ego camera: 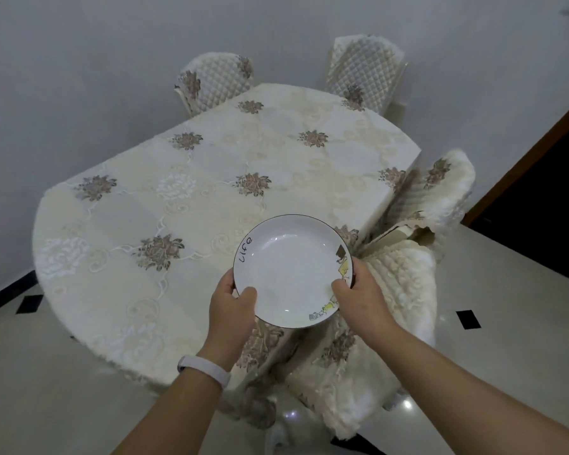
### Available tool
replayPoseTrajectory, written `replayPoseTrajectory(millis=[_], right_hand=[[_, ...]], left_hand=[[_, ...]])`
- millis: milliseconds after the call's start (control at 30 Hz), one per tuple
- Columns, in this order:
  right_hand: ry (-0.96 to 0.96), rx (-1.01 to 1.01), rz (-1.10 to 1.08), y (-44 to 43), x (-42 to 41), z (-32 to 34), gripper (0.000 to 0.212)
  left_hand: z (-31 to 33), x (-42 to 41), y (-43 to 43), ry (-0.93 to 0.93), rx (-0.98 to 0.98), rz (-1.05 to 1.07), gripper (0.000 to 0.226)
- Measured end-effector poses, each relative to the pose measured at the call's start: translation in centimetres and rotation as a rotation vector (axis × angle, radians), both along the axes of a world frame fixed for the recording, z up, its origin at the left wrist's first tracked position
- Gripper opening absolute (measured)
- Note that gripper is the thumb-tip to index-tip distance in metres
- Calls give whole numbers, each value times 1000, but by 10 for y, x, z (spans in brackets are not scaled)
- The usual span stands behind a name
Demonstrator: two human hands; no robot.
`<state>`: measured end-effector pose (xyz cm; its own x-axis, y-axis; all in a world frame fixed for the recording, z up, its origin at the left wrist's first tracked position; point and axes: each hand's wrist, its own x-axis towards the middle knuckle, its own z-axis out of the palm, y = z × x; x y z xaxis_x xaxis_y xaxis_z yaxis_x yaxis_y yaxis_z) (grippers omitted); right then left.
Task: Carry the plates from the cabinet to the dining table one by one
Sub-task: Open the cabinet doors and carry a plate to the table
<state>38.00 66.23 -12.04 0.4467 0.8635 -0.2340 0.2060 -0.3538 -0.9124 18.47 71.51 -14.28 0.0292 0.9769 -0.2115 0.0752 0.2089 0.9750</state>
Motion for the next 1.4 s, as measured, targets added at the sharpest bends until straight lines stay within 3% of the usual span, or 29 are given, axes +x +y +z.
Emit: replayPoseTrajectory(millis=[300,500,900,1400], right_hand=[[-45,-98,202,88,46,-49,30],[-116,-165,367,140,74,-99,35],[-251,-219,545,199,77,-157,34],[-268,-279,635,203,86,-149,33]], left_hand=[[-39,35,56,198,-101,138,43],[-85,57,81,341,-169,192,46],[-133,74,96,388,-258,378,41],[-126,67,75,392,-305,457,39]])
